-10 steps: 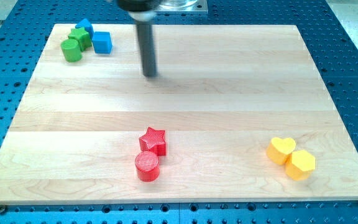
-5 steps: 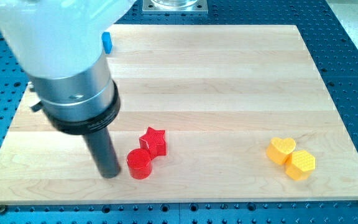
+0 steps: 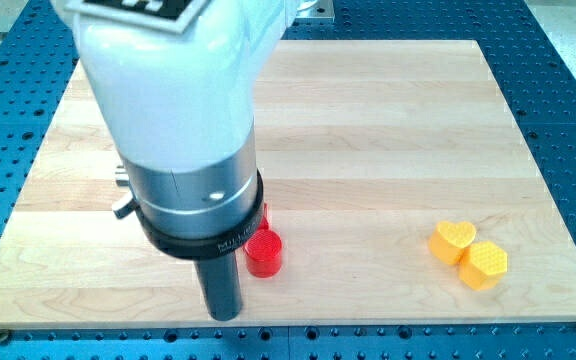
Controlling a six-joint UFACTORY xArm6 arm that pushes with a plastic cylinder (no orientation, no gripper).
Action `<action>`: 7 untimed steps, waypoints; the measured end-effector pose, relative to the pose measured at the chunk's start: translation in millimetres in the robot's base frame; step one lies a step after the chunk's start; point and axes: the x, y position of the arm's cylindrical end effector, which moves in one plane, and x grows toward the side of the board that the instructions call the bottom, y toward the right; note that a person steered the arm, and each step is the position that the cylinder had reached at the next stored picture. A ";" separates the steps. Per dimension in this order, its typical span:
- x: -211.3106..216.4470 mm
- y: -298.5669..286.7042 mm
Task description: Push red blocks into the group of blocks
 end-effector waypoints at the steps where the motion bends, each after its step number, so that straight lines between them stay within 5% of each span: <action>1: -23.2 35.0; 4: -98.4 -16.5; 5: -131.4 -4.2; 6: -105.5 37.0; 7: -157.8 25.8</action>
